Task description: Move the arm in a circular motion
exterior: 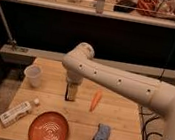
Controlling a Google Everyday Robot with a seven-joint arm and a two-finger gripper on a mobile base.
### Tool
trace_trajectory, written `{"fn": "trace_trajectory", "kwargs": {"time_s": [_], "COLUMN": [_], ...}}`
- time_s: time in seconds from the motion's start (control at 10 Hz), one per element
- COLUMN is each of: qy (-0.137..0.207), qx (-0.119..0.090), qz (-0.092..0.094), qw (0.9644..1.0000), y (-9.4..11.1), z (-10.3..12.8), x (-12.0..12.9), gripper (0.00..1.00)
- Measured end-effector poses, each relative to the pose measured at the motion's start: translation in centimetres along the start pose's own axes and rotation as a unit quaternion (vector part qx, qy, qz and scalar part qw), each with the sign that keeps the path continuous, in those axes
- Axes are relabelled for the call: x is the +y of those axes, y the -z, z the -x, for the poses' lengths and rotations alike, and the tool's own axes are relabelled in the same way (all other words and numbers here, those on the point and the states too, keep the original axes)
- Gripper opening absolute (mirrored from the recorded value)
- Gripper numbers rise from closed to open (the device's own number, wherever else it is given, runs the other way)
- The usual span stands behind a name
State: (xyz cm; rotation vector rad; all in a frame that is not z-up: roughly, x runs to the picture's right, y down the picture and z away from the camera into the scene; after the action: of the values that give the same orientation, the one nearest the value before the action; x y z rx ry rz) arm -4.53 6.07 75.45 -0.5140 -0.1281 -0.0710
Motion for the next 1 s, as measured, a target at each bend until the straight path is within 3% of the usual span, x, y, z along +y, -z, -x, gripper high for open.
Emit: {"fn": "trace_trajectory", "kwargs": {"time_s": [0.2, 0.4, 0.6, 1.0], "qy": [-0.022, -0.050, -0.086, -0.154], "qx": [0.003, 0.010, 0.018, 0.033], "qz": [-0.005, -0.005, -0.001, 0.005], "qw": [0.9997, 0.9987, 0.9961, 0.9876], "y": [-0.3, -0.2, -0.2, 0.2], "z": [-2.1, -5.7, -10.9, -20.7], "x": [-3.4, -4.9, -5.1, -3.3], "gripper": [0.80, 0.80, 0.80, 0.80]}}
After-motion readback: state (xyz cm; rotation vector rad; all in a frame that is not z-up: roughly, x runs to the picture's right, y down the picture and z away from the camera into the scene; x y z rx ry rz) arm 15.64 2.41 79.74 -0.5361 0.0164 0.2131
